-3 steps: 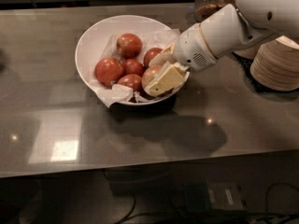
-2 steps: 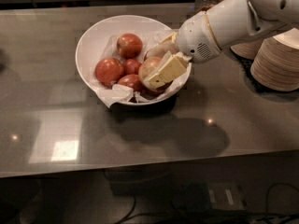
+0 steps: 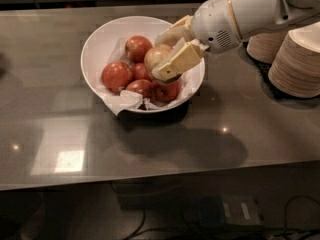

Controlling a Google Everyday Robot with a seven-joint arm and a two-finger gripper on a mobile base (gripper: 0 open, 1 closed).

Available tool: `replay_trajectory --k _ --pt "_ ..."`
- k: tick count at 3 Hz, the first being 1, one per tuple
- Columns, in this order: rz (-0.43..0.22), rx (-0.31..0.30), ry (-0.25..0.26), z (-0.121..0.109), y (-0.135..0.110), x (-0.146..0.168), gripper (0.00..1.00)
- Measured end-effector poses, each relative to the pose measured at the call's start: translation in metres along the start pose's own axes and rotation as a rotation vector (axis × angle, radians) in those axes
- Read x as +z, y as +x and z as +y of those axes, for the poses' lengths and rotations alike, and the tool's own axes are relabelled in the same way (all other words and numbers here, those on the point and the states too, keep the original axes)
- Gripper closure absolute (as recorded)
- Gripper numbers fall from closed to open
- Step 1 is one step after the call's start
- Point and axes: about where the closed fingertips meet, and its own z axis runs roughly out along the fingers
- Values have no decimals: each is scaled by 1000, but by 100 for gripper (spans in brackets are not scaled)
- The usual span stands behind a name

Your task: Pick apple from white bowl

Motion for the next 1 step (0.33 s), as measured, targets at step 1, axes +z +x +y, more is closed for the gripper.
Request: replay_trajectory --k 1 --pt "0 0 0 0 0 0 100"
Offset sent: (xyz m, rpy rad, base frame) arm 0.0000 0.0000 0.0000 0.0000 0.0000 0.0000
